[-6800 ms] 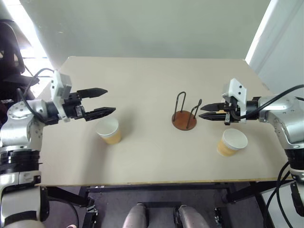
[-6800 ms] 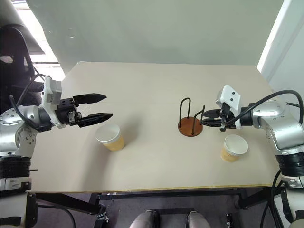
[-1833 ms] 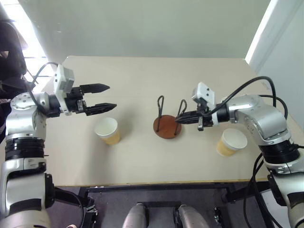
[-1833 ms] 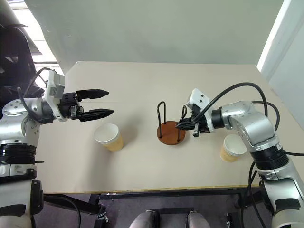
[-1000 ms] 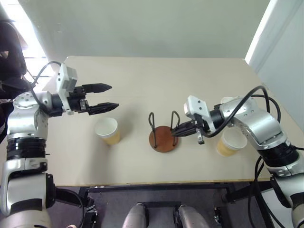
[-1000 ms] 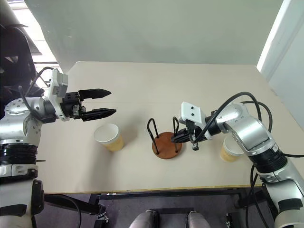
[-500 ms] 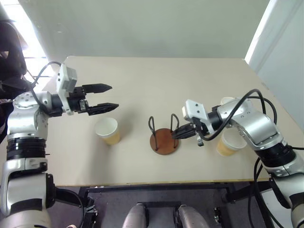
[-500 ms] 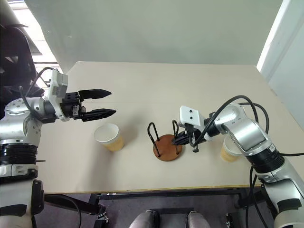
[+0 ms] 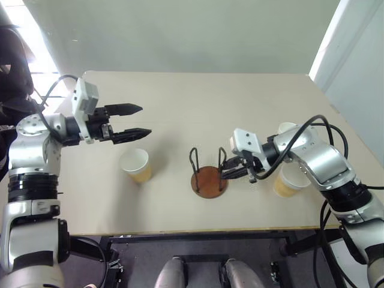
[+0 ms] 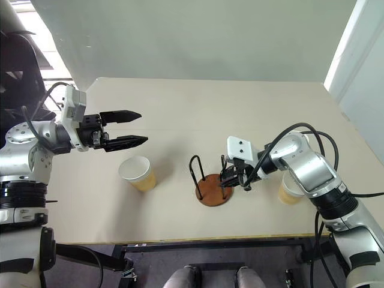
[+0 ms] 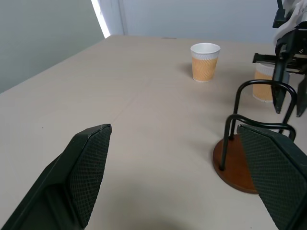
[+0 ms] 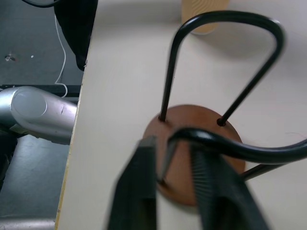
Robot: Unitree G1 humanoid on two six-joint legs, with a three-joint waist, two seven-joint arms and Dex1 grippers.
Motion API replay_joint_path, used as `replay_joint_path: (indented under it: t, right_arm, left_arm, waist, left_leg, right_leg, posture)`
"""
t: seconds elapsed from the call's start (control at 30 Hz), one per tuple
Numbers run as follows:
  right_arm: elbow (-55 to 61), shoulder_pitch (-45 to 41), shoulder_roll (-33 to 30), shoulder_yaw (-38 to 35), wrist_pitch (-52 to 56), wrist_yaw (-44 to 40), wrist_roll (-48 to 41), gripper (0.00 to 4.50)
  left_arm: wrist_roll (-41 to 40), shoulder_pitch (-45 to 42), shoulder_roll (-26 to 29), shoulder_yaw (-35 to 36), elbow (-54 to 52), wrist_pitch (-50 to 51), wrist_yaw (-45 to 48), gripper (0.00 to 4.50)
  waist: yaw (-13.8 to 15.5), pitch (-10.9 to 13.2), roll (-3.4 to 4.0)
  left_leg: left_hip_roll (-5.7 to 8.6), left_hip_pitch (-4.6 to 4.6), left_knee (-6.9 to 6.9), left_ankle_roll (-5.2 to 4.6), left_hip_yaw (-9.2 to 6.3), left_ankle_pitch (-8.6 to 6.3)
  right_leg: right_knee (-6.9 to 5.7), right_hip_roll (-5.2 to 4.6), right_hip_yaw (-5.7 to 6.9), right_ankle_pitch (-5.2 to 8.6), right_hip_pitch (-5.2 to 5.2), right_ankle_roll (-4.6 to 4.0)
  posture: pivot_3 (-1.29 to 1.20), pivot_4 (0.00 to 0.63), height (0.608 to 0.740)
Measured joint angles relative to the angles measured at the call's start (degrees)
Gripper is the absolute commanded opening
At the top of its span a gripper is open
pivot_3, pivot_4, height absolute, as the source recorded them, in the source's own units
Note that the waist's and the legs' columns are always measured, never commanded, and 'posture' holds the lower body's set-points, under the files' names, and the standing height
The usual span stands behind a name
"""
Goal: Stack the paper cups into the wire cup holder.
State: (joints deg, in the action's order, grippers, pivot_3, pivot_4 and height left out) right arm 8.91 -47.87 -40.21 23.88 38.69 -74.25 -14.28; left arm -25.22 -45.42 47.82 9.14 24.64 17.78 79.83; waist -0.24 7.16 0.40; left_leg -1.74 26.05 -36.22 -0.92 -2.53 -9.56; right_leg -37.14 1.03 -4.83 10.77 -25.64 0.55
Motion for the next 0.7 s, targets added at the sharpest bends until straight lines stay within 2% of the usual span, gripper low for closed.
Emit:
replay_joint_path:
  t: [0.23, 0.7]
  right_arm:
    - [0.08, 0.0, 0.04, 0.0, 0.4, -0.28, -0.01, 4.48]
    - [0.1, 0.71, -0.92, 0.02, -0.89, -0.08, 1.82, 4.48]
  left_arm:
    - [0.02, 0.0, 0.01, 0.0, 0.75, -0.49, 0.8, 4.5]
    - [0.36, 0.0, 0.02, 0.0, 4.33, -3.19, 2.39, 4.5]
  waist:
    - [0.0, 0.0, 0.0]
    - [0.04, 0.0, -0.01]
  left_leg:
    - [0.0, 0.0, -0.01, 0.0, 0.0, 0.0]
    - [0.0, 0.0, -0.02, 0.0, -0.02, 0.0]
  right_leg:
    - [0.0, 0.0, 0.0, 0.0, 0.0, 0.0]
    - [0.0, 0.0, 0.0, 0.0, 0.02, -0.01]
  posture:
    - [0.0, 0.15, 0.74]
    - [0.0, 0.15, 0.74]
